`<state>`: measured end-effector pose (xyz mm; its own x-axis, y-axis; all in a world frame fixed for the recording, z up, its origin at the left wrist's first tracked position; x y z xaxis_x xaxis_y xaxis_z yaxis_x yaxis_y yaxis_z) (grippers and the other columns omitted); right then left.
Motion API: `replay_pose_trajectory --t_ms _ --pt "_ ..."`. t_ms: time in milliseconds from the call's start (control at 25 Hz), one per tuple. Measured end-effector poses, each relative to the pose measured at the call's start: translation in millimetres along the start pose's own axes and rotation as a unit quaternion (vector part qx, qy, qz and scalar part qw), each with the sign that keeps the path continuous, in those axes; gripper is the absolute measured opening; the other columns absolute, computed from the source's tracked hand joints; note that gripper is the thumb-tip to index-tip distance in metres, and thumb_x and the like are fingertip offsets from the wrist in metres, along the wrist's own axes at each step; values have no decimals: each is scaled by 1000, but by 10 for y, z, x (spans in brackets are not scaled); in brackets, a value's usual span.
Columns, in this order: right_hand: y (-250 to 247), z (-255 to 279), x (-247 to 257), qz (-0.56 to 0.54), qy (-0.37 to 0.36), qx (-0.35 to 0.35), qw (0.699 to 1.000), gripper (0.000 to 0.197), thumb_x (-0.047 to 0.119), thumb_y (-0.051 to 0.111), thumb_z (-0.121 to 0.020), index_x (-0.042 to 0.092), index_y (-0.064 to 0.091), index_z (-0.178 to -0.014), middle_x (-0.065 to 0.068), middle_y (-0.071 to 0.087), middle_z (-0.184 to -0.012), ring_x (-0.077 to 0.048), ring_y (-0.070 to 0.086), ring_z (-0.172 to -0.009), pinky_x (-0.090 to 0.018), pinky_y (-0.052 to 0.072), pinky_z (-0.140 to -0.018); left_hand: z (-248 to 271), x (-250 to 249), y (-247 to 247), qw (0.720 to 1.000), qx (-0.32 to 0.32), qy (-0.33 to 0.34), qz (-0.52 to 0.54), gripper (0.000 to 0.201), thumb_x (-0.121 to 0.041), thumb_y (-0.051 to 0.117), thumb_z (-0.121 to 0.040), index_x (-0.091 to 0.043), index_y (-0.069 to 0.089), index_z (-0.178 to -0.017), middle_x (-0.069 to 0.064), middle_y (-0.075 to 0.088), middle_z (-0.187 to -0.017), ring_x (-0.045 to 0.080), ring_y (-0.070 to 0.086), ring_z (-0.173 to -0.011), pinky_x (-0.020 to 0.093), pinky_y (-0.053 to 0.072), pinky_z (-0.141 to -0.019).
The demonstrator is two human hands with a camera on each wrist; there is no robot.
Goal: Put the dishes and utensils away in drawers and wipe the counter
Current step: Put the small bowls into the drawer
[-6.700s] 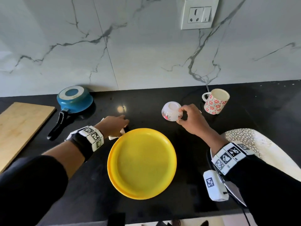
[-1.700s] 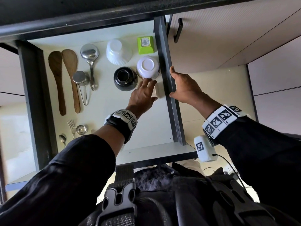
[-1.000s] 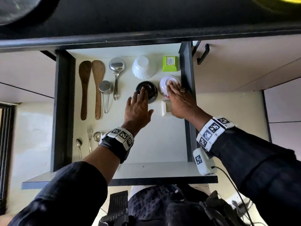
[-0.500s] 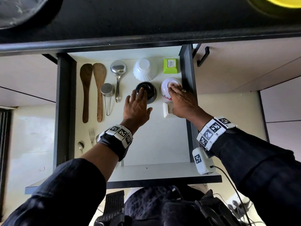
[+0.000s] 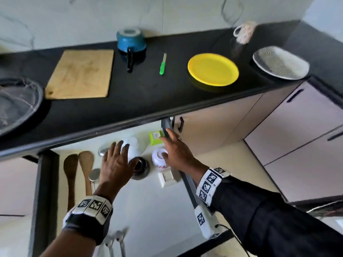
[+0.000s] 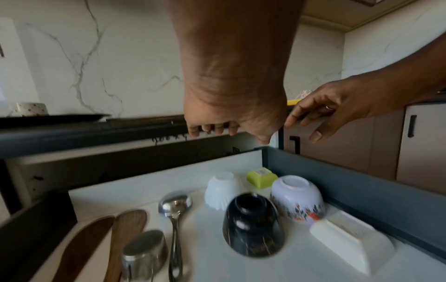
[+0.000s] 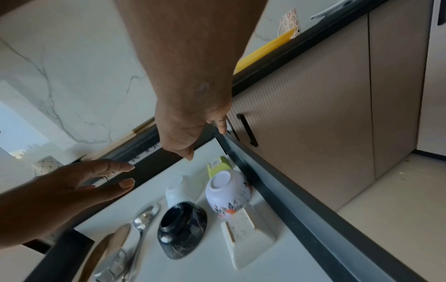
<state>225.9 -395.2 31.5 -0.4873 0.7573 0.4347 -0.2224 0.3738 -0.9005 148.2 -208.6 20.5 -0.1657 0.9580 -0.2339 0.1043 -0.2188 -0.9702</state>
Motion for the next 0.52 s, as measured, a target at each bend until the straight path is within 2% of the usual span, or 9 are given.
replay_pose_trajectory --t_ms 80,160,280,400,520 --pt "-329 -90 142 6 -21 -40 999 55 21 68 -83 11 50 -134 -19 23 -157 -36 38 -138 -45 46 -100 -122 -74 -338 1000 -27 2 1 61 -41 68 -86 -7 53 -134 17 45 -146 38 36 -139 53 34 -109" --pt "-737 -123 289 -20 -42 -93 995 50 20 69 -82 10 54 -129 -19 31 -154 -36 38 -137 -44 44 -102 -187 -187 -706 998 -63 8 2 58 -42 67 -87 -8 55 -132 17 46 -145 38 35 -138 53 35 -108" --pt "-1394 68 403 -89 -83 -215 969 36 15 72 -77 9 64 -111 -18 51 -134 -34 49 -125 -43 45 -100 -111 -526 -1185 991 -129 30 9 47 -44 65 -88 -13 60 -123 13 50 -140 37 40 -133 53 40 -101" --pt "-1863 513 325 -149 -93 -305 936 20 17 70 -78 12 64 -97 -8 60 -105 -29 57 -102 -40 48 -87 90 -983 -1484 985 -166 44 34 33 -37 71 -85 -17 67 -112 8 58 -130 37 52 -118 51 45 -90" --pt "-2042 1005 82 -179 -71 -347 918 8 23 66 -84 16 62 -85 -1 61 -89 -23 57 -89 -38 49 -77 348 -1484 -1577 978 -189 72 60 12 -33 70 -87 -23 70 -93 2 66 -107 36 61 -95 45 46 -77"
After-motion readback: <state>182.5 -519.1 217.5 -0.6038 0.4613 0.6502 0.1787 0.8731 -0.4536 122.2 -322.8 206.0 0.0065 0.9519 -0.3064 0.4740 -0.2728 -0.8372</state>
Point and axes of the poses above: each hand's wrist, its own z-axis away from the middle knuckle, its own y-axis out of the palm, x = y × z, the point moved 8 cm from there along -z, towards the middle knuckle
